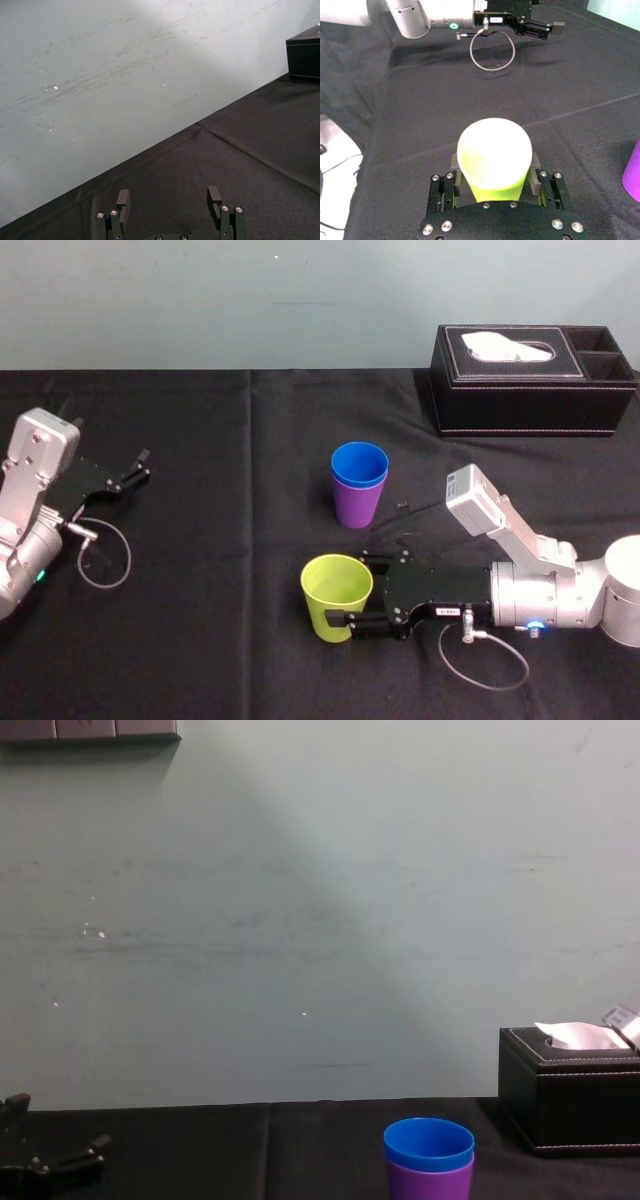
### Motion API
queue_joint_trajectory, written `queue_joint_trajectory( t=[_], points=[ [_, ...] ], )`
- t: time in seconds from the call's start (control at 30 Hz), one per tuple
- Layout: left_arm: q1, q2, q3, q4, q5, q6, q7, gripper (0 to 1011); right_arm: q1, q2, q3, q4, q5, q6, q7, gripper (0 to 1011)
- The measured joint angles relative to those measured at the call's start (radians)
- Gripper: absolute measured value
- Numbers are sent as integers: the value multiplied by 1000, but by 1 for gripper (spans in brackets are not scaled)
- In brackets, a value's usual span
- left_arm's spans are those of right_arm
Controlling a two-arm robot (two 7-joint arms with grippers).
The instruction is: Stack the three plastic cups sequentially using one hand.
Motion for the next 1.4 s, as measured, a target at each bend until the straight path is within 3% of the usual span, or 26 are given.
queue_joint_trajectory(
  t=[0.33,0.6,0.73,1.03,1.4],
  points=[
    [0,0,0,0,0,0,0,1011,-5,2,3,-6,1,0,-1,736],
    [0,0,0,0,0,0,0,1011,-45,38,35,-96,29,15,-39,736],
    [0,0,0,0,0,0,0,1011,-63,81,61,-181,45,54,-72,736],
    [0,0,0,0,0,0,0,1011,-70,150,113,-307,74,147,-137,736],
    [0,0,0,0,0,0,0,1011,-28,178,159,-354,106,188,-174,736]
  ],
)
